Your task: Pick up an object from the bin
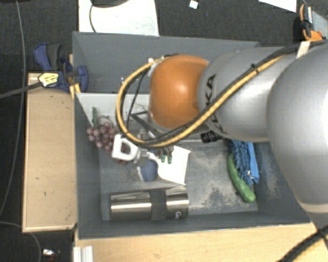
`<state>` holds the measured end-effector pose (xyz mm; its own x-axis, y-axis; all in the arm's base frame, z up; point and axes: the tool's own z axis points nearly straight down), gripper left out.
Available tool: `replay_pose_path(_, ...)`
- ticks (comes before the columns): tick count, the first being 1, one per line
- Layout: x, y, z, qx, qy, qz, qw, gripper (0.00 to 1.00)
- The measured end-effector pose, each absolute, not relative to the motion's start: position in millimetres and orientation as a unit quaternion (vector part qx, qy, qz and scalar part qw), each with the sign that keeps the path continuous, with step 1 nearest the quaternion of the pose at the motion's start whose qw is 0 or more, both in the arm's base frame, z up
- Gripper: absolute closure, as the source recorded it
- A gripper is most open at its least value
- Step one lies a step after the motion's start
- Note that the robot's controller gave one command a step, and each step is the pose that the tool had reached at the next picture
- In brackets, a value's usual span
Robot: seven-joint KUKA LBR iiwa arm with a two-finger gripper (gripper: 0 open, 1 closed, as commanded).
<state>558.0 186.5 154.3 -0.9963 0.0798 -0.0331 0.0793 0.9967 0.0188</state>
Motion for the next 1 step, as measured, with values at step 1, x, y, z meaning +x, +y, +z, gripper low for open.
replay_pose_path(1, 558.0, 186.5, 163.9, 0.040, 0.999, 0.009, 0.017, 1.00)
